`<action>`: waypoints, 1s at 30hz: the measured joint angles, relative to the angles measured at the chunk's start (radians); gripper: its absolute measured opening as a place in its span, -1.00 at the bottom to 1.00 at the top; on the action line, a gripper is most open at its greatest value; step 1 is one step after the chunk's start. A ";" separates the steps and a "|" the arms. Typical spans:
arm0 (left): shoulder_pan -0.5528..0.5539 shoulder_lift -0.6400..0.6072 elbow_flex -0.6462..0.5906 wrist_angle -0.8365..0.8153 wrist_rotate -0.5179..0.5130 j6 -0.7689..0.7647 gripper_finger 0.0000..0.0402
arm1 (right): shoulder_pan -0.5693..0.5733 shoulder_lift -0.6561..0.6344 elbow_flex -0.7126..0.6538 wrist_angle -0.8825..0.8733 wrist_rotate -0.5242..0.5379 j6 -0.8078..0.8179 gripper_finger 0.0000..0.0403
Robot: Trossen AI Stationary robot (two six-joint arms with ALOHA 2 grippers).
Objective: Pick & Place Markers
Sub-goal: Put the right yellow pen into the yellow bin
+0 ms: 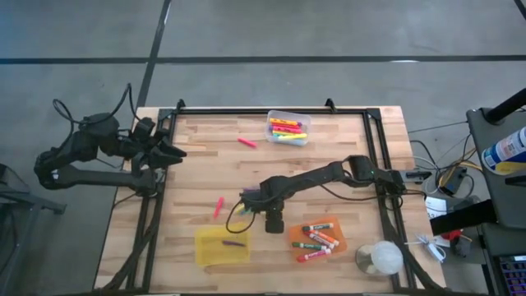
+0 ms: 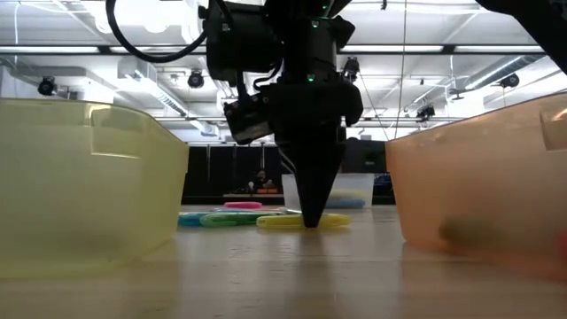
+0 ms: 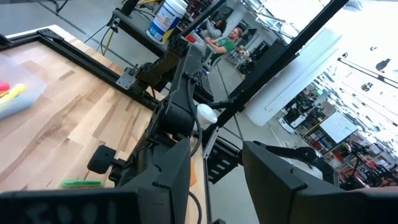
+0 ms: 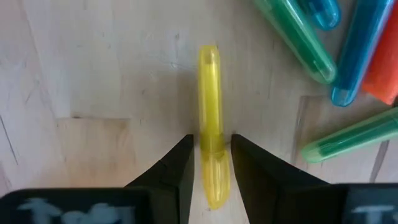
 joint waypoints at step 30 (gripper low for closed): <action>0.000 0.001 0.000 0.000 0.000 -0.010 -0.30 | 0.014 -0.026 0.451 -0.079 -0.010 0.062 -0.87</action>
